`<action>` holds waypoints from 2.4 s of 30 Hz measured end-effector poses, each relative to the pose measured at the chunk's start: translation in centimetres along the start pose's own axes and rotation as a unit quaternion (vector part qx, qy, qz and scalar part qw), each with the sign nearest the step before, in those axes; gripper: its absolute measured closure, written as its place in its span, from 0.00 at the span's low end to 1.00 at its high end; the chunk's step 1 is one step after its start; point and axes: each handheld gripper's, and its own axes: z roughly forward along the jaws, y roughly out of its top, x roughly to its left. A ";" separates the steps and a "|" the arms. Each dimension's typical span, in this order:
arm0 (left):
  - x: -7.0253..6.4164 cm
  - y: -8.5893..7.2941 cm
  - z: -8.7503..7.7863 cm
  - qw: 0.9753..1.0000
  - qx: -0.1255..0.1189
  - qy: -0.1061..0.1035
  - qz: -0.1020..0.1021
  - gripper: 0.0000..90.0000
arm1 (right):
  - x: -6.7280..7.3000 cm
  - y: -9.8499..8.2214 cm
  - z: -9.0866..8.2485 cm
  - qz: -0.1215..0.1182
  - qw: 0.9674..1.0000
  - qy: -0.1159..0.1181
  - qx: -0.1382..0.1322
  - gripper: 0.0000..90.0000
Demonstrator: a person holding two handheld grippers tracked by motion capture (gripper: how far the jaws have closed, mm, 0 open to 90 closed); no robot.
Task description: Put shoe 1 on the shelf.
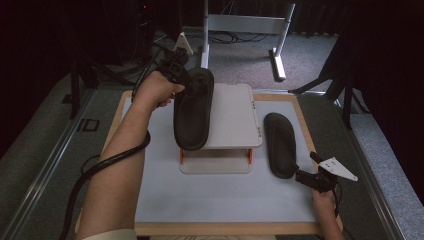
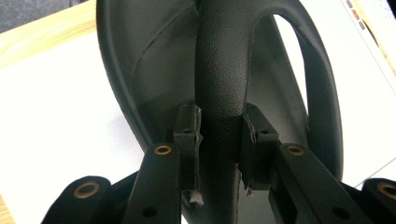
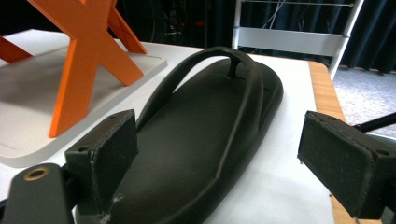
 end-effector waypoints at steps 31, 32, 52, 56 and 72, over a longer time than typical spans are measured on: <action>-0.6 1.8 4.2 0.999 0.023 0.014 -0.039 0.79 | 0.0 0.0 0.1 -0.002 1.000 0.004 0.003 0.13; -0.7 1.7 4.4 0.999 0.023 0.014 -0.034 0.78 | 0.0 0.0 0.1 -0.002 1.000 0.004 0.002 0.13; 0.8 -0.6 0.9 0.999 -0.028 -0.012 0.014 0.58 | 0.0 0.0 0.1 -0.004 1.000 0.004 0.008 0.13; 0.8 -1.2 0.5 0.999 -0.032 -0.017 0.023 0.58 | 0.0 0.0 0.2 -0.004 1.000 0.006 0.016 0.13; 2.7 -6.1 -0.9 0.994 -0.083 -0.038 0.061 0.58 | 0.0 0.1 0.3 -0.004 1.000 0.014 0.023 0.13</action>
